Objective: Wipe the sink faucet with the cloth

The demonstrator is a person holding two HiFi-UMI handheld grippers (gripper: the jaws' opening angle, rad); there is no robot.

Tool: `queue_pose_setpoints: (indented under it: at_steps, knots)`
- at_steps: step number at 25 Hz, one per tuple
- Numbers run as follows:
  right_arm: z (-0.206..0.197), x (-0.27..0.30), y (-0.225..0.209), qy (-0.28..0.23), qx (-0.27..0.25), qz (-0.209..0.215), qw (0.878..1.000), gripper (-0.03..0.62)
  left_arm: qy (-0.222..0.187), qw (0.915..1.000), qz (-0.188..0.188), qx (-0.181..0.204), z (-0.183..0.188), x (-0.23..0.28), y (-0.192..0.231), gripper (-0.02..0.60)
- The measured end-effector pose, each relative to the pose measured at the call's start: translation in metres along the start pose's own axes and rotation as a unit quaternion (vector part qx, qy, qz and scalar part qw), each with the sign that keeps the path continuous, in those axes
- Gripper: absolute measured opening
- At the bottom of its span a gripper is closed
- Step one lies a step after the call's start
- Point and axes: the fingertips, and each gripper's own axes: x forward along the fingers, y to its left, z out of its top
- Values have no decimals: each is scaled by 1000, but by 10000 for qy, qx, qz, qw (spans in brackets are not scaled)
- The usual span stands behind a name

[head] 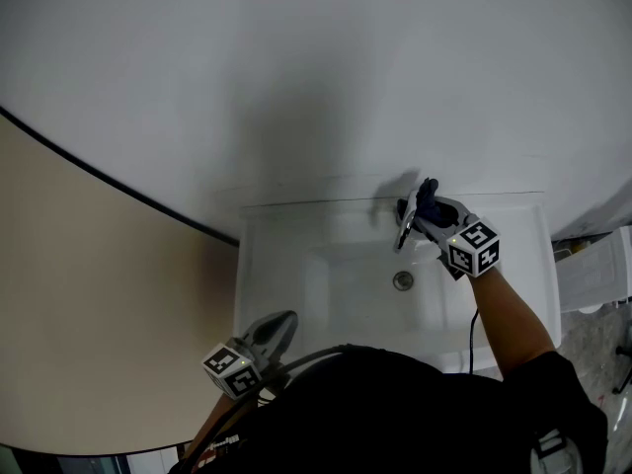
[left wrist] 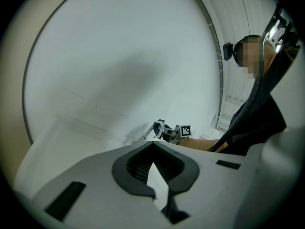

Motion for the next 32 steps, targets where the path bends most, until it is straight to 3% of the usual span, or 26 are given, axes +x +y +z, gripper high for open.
queue_pose_setpoints:
  at_steps: [14, 21, 25, 27, 30, 32]
  knots:
    - [-6, -25, 52, 88, -396, 1262, 9912, 124, -2, 10000, -28, 42, 0, -1, -4, -9]
    - [-28, -47, 90, 843, -1174, 1947, 9702, 124, -116, 9998, -86, -133, -5, -2, -3, -9]
    - [14, -62, 70, 777, -1170, 1374, 9805, 126, -158, 9996, -72, -207, -4, -7, 5, -9]
    - [45, -62, 64, 852, -1525, 972, 9798, 126, -214, 9996, -106, -168, -7, -13, 13, -9]
    - [84, -45, 70, 1300, -2307, 611, 9624, 127, -327, 9992, -167, -124, -10, -18, 26, -9]
    - [100, -24, 78, 1809, -2794, 642, 9408, 127, -389, 9990, -188, -103, -13, -19, 30, -9]
